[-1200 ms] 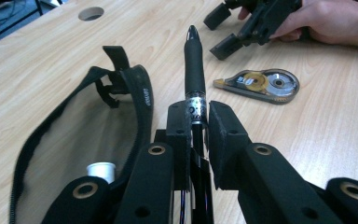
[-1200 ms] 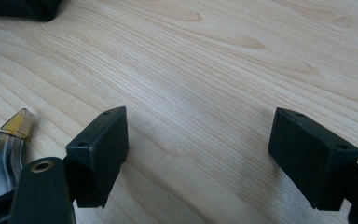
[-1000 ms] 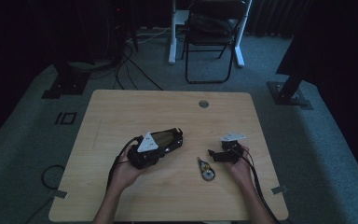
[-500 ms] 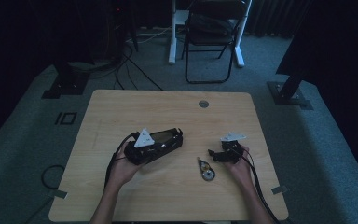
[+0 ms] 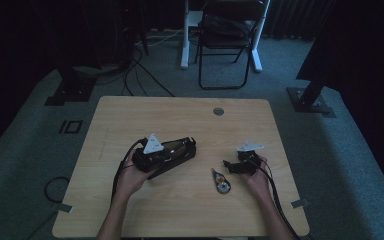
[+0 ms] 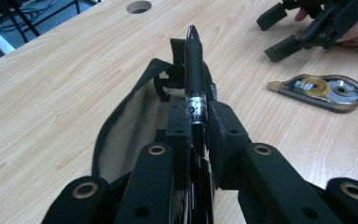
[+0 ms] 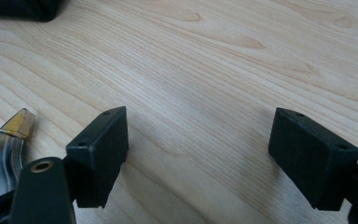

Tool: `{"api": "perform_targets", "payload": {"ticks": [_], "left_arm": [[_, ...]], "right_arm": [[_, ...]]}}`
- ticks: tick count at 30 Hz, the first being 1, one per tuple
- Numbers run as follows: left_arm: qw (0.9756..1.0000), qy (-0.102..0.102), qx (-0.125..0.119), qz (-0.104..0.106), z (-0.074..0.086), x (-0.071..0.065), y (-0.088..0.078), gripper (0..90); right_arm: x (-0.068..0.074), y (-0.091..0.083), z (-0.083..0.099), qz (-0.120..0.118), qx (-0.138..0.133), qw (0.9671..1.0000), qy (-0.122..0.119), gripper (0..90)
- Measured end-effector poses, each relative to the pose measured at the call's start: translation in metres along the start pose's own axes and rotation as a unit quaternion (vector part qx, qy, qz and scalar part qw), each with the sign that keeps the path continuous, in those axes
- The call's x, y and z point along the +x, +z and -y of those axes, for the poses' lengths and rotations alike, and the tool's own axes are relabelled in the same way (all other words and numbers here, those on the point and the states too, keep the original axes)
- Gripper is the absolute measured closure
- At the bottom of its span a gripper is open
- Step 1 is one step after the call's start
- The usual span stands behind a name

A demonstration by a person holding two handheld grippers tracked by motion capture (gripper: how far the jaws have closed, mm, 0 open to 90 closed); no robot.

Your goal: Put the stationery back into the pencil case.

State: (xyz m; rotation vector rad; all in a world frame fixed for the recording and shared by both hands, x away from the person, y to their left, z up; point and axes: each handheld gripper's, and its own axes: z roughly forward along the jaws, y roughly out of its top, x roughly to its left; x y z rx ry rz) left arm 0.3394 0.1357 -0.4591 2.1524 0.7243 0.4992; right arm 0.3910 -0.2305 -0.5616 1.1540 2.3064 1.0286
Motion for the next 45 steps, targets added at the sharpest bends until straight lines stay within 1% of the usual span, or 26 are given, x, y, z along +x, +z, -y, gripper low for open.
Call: {"api": "perform_targets", "payload": {"ticks": [7,12,18,23,28,31,35,41,45], "left_arm": [[0.9999,-0.003,-0.004,-0.010,-0.003,0.005,0.002,79.6],[0.9998,-0.012,-0.006,-0.017,-0.002,0.008,0.007,79.6],[0.9997,-0.010,0.000,-0.024,-0.002,0.012,0.012,79.6],[0.9996,-0.010,0.001,-0.025,-0.001,0.013,0.016,79.6],[0.9997,-0.008,-0.005,-0.022,0.000,0.015,0.020,79.6],[0.9998,-0.005,0.000,-0.022,0.000,0.017,0.023,79.6],[0.9997,-0.006,0.008,-0.024,0.002,0.019,0.028,79.5],[0.9997,-0.003,0.018,-0.018,0.004,0.019,0.035,79.5],[0.9995,0.000,0.029,-0.014,0.005,0.019,0.040,79.4]], "right_arm": [[0.000,0.000,0.000,0.000,0.000,1.0000,0.001,20.0],[0.000,0.000,0.000,0.000,0.000,1.0000,0.000,20.0],[0.000,0.000,0.000,0.000,0.000,1.0000,0.000,20.0],[0.000,0.000,0.000,0.000,0.000,1.0000,0.000,20.0],[0.000,0.000,0.000,0.000,0.000,1.0000,0.000,19.9],[0.000,0.000,0.000,0.000,0.000,1.0000,0.000,19.9],[0.000,0.000,0.000,0.000,0.000,1.0000,0.000,19.9],[0.000,0.000,0.000,0.000,0.000,1.0000,0.000,19.9],[0.000,0.000,0.000,0.000,0.000,1.0000,0.000,19.9]]}}
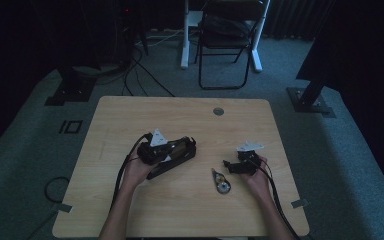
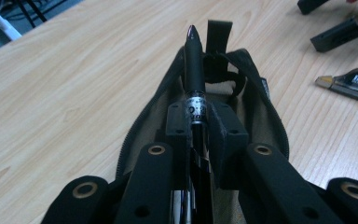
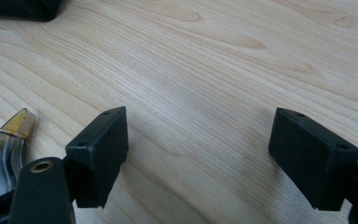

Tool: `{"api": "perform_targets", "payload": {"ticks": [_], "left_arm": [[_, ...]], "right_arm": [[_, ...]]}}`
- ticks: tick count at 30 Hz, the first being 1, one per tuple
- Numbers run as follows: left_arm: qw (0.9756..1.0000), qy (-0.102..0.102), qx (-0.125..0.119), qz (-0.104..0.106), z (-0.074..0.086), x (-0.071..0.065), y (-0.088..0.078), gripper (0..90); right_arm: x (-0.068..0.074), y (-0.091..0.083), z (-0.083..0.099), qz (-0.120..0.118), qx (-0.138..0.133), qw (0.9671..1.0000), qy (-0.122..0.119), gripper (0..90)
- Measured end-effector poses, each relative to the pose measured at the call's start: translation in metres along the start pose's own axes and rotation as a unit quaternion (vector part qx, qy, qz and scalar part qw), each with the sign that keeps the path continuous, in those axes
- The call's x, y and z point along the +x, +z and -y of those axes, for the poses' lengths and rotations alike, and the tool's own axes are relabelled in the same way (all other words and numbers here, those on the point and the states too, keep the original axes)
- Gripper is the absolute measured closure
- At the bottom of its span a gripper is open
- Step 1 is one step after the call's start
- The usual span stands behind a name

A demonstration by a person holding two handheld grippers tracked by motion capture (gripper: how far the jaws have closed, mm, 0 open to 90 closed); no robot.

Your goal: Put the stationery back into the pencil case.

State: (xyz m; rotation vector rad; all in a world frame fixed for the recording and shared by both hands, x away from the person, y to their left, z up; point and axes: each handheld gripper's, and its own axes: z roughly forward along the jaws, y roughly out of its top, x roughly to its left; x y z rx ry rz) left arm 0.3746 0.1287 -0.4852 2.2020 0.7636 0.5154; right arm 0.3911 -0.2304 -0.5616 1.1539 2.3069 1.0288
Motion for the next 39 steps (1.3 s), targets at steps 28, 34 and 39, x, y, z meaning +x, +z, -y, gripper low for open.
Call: {"api": "perform_targets", "payload": {"ticks": [28,34,39], "left_arm": [[0.9995,0.006,0.027,0.017,0.007,-0.003,0.008,79.2],[0.9993,0.004,0.033,0.018,0.011,-0.002,0.009,79.0],[0.9992,0.003,0.036,0.018,0.013,-0.003,0.009,79.0]], "right_arm": [[0.000,0.000,0.000,0.000,0.000,1.0000,0.000,19.9],[0.000,0.000,0.000,0.000,0.000,1.0000,0.000,19.9],[0.000,0.000,0.000,0.000,0.000,1.0000,0.000,19.9]]}}
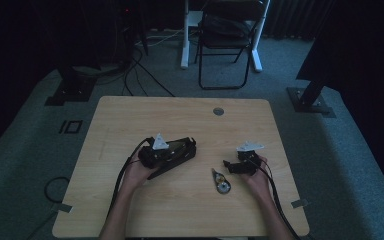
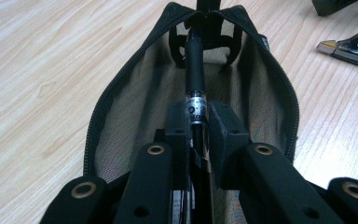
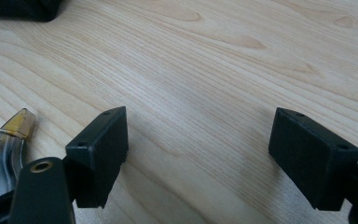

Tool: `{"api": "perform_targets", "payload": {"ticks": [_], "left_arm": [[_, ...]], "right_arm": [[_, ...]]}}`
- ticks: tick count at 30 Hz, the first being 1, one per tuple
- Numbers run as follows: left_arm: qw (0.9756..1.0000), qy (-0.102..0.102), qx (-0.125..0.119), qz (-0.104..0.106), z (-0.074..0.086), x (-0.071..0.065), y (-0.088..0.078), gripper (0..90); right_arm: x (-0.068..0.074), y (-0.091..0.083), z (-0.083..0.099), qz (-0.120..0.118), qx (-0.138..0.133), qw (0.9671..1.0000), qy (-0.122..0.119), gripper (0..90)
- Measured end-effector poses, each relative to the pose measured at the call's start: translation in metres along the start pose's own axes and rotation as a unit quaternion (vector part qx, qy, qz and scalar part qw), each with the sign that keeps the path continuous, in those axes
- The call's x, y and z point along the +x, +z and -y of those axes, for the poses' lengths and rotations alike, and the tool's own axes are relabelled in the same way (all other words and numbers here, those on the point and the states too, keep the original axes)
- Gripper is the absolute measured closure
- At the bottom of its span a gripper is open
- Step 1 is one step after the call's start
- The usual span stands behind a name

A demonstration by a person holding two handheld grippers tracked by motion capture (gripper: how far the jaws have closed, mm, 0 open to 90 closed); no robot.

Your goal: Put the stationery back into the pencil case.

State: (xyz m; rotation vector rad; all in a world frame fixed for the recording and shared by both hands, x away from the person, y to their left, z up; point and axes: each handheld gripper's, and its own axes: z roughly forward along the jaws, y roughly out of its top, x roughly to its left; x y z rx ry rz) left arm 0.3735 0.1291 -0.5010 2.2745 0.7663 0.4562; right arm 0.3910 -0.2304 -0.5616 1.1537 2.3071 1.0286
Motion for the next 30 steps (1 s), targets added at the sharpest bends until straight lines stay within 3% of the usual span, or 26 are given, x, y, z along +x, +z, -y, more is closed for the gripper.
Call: {"api": "perform_targets", "payload": {"ticks": [11,16,30], "left_arm": [[1.0000,-0.003,0.003,0.003,0.002,0.000,0.002,78.1],[1.0000,-0.004,0.000,0.007,0.002,0.000,0.000,73.5],[0.9996,0.008,-0.028,0.001,-0.010,-0.011,-0.009,69.3]], "right_arm": [[0.000,0.000,0.000,0.000,0.000,1.0000,-0.002,19.9],[0.000,0.000,0.000,0.000,0.000,1.0000,-0.002,19.8],[0.000,0.000,0.000,0.000,-0.001,1.0000,-0.002,19.8]]}}
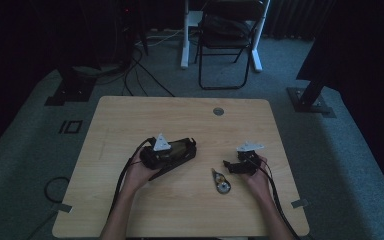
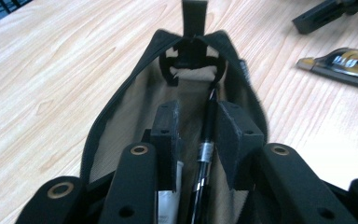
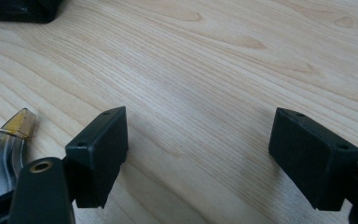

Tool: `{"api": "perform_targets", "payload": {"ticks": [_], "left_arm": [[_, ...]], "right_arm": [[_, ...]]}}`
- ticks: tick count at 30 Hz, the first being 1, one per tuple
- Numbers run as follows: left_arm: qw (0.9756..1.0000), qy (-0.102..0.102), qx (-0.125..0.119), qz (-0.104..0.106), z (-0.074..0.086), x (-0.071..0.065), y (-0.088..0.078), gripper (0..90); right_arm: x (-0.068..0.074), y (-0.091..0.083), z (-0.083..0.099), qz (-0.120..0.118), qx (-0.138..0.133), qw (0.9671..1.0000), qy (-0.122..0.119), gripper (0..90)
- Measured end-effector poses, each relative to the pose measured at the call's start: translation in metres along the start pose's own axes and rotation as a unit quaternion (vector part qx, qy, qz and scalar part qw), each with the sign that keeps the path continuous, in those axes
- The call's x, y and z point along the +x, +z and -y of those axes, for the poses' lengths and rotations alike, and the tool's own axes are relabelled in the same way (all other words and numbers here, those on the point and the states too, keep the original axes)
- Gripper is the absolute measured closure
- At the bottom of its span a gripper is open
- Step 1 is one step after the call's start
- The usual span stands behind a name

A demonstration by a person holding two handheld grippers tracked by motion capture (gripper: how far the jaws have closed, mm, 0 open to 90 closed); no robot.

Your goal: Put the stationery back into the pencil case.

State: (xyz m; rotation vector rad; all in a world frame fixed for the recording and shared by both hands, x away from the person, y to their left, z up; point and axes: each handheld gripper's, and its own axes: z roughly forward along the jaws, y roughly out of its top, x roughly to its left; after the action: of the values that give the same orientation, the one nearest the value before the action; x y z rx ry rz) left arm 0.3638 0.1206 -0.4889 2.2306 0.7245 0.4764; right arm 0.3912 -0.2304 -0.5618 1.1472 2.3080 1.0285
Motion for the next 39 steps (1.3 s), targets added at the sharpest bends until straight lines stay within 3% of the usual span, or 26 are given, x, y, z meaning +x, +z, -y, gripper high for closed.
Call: {"api": "perform_targets", "payload": {"ticks": [13,39], "left_arm": [[0.9996,0.007,-0.024,0.012,-0.014,-0.013,-0.004,69.3],[0.9990,0.014,-0.023,0.035,-0.024,-0.032,0.009,68.6]], "right_arm": [[0.000,0.000,0.000,0.000,0.000,1.0000,0.000,19.8],[0.000,0.000,0.000,-0.001,-0.001,1.0000,0.000,19.8]]}}
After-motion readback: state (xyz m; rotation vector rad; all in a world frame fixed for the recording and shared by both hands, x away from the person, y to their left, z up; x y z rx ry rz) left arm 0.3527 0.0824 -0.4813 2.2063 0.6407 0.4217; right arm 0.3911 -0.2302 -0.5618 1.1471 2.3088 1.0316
